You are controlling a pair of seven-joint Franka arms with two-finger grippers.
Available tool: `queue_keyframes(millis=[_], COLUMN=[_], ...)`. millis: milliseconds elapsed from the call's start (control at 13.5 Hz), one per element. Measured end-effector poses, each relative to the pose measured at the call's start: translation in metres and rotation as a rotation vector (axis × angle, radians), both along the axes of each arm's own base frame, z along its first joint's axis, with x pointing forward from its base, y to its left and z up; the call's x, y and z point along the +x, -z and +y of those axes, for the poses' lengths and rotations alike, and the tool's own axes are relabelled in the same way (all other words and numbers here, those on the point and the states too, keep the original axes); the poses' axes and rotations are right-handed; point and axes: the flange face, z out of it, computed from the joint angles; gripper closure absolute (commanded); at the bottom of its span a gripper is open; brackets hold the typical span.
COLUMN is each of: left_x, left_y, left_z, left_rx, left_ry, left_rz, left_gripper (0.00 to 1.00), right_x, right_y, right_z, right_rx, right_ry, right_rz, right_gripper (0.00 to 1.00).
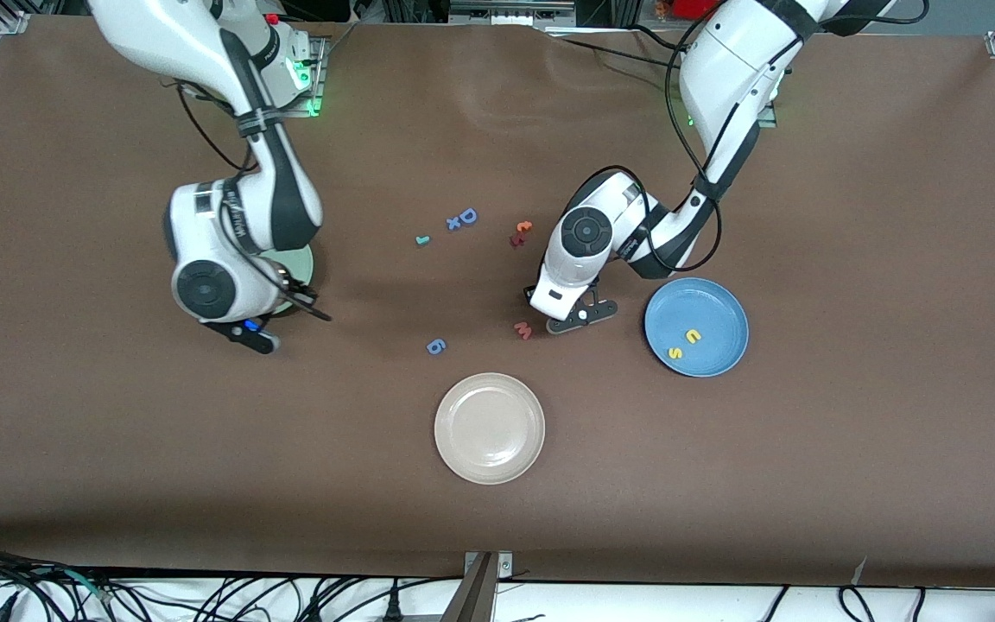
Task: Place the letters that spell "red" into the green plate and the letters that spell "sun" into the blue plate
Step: 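Carry the teal d to the green plate while the left gripper grasps the green letter, then drop the green letter on the blue plate while the right gripper grasps a teal letter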
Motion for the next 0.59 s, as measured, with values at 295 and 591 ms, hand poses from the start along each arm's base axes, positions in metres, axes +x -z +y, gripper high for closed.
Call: queue_keyframes(millis=[295, 591], left_x=[0.002, 0.004], left_y=[-0.002, -0.004], left_z=[0.0, 0.001], left_rx=[-0.002, -0.005], left_ry=[-0.001, -0.004], left_rz=[-0.005, -0.009], left_gripper=[0.83, 0.84], right_x=[-0.028, -0.054], right_y=[0.045, 0.076], right_z=[-0.061, -0.068], right_rx=[0.032, 0.064], right_ry=[-0.07, -0.058], right_rz=[0.046, 0.078], right_gripper=[0.73, 0.64])
